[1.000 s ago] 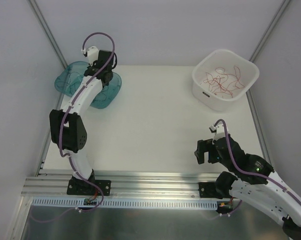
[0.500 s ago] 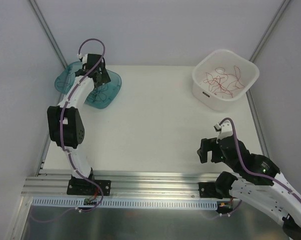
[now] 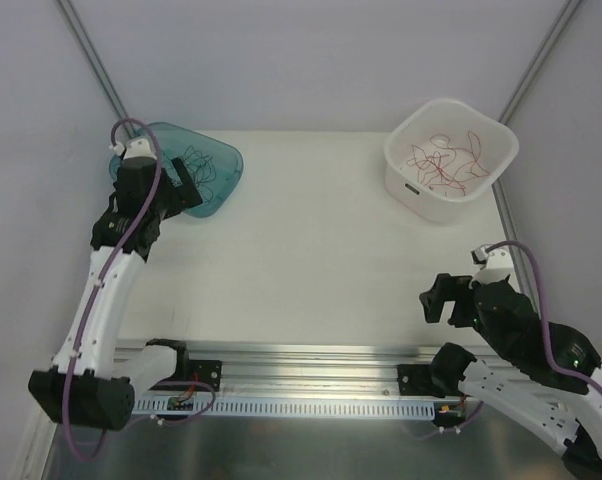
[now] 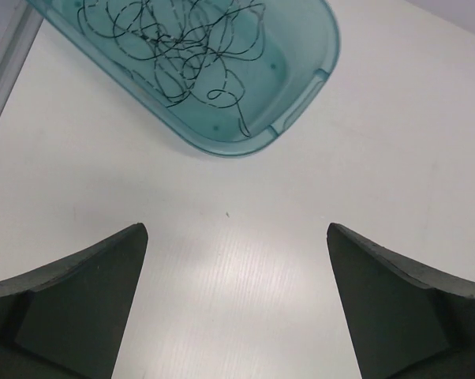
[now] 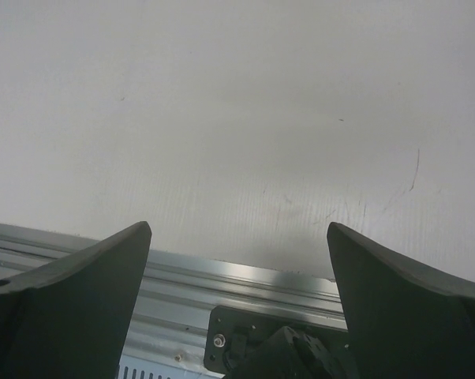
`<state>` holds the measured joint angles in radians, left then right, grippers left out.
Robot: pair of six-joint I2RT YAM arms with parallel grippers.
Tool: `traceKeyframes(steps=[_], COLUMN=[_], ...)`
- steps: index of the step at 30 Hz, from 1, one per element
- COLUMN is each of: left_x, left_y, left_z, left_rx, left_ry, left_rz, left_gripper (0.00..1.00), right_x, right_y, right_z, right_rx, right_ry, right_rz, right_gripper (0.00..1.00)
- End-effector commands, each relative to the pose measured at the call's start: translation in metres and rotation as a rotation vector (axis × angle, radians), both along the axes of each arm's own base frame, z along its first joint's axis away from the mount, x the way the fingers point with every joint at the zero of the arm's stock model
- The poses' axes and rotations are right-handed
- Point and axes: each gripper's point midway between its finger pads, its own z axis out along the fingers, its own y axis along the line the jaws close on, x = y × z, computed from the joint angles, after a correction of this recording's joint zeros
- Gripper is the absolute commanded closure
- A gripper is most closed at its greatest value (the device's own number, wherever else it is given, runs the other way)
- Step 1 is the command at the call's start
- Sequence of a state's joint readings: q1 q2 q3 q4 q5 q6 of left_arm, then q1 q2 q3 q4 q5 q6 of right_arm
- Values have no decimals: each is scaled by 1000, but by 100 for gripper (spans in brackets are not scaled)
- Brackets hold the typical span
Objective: Untangle the cables
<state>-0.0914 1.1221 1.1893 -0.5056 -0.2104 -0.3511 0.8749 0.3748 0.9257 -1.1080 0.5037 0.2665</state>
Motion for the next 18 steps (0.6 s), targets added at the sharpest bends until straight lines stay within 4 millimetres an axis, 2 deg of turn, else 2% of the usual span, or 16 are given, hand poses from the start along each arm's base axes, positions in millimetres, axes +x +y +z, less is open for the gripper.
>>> traceKeyframes(steps=[1, 3, 4, 5, 7, 10, 14, 18], left_x=[-54, -79, -99, -109, -141, -175, -203, -230], left_y=[-12, -11, -10, -8, 0, 7, 23, 37], left_z=[16, 20, 30, 33, 35, 28, 19, 27], left_rx=[-33, -32, -30, -24, -14, -26, -48, -66], left_ry=[-80, -108, -170, -196, -262, -328, -400, -547], left_rz=[-102, -115, -121, -124, -98, -66, 27, 94], left_gripper=[1, 1, 1, 1, 1, 1, 1, 1], right_x=[-5, -9, -10, -12, -16, -21, -26, -31], right_y=[-26, -37, -41, -45, -50, -55, -63, -70], right_z=[21, 25, 29, 30, 34, 35, 34, 33], right_rx=[31, 35, 58, 65, 111, 162, 216, 263], right_ry=[-59, -86, -98, -107, -143, -173, -201, -228], right_rz=[-86, -109, -128, -135, -138, -138, -153, -170], right_gripper=[1, 0, 0, 0, 0, 0, 0, 0])
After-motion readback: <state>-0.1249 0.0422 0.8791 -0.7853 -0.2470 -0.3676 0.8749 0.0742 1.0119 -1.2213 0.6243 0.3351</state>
